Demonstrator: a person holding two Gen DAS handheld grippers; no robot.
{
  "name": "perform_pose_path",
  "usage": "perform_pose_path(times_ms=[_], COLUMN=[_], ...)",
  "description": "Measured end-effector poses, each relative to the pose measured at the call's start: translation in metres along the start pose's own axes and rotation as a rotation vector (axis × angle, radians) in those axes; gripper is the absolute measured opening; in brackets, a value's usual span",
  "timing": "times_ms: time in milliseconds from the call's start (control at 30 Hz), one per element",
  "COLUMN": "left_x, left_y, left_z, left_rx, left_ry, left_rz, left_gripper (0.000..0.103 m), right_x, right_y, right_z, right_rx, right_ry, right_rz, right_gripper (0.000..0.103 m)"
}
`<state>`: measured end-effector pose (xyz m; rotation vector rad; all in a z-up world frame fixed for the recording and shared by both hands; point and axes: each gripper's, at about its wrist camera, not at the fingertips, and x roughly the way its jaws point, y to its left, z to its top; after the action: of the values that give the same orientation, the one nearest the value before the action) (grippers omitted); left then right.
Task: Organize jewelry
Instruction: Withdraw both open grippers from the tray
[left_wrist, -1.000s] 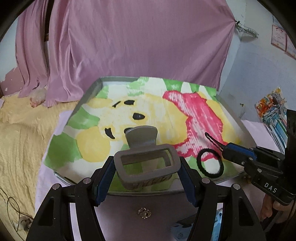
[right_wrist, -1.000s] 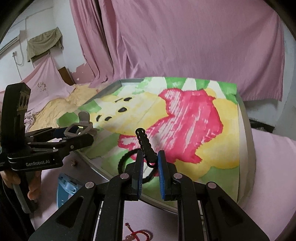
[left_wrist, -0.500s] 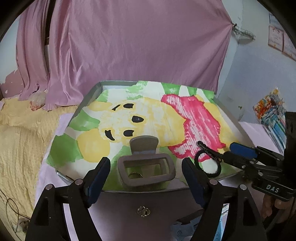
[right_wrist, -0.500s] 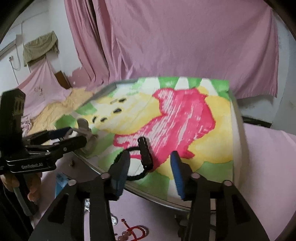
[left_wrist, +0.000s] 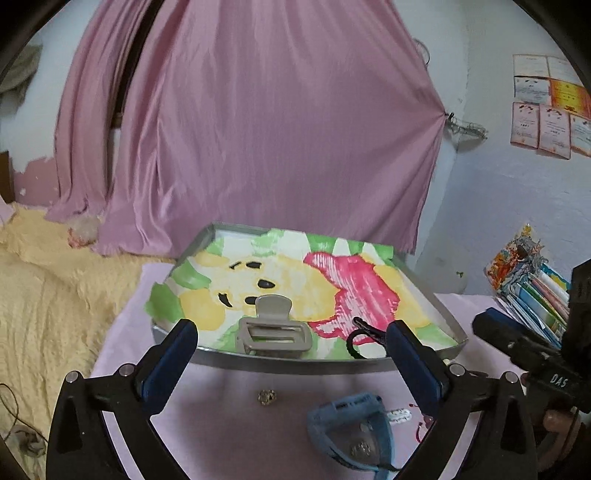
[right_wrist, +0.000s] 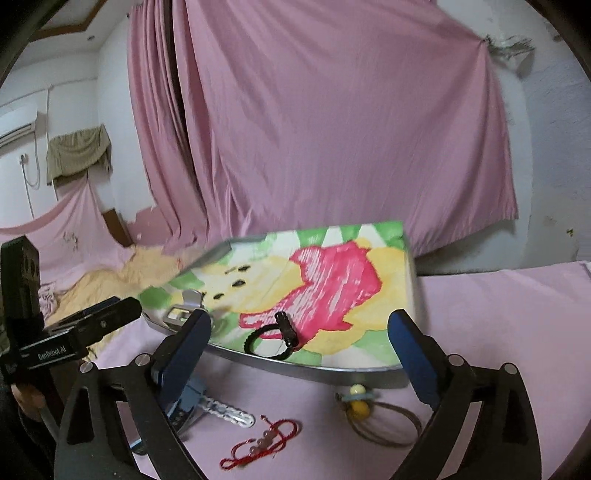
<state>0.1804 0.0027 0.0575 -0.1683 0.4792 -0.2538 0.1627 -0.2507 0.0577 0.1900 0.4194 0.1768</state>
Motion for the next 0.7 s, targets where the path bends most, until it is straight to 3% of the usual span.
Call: perform_pose_path(times_ms=[333, 533, 700], left_x=[-0.041, -0.057, -0.061], left_y=[-0.011, -0.019, -0.023], left_z=[-0.027, -0.047, -0.058], left_rx=[0.018, 0.057, 0.064], left_ry=[-0.056, -0.052, -0.032], left_rz=[0.068, 0.12, 0.113], left_gripper=[0.102, 0.102, 0.102], right_x=[-0.06, -0.081, -0.094], right_y=[0.008, 0.011, 0.005], right_z=[-0.024, -0.038, -0.047], right_rx=[-0.046, -0.128, -0.143], right_ry=[-0.089, -0.077, -0.057], right_rz=[-0.058, -0.086, -0.114], right_gripper=[0.097, 0.098, 0.098])
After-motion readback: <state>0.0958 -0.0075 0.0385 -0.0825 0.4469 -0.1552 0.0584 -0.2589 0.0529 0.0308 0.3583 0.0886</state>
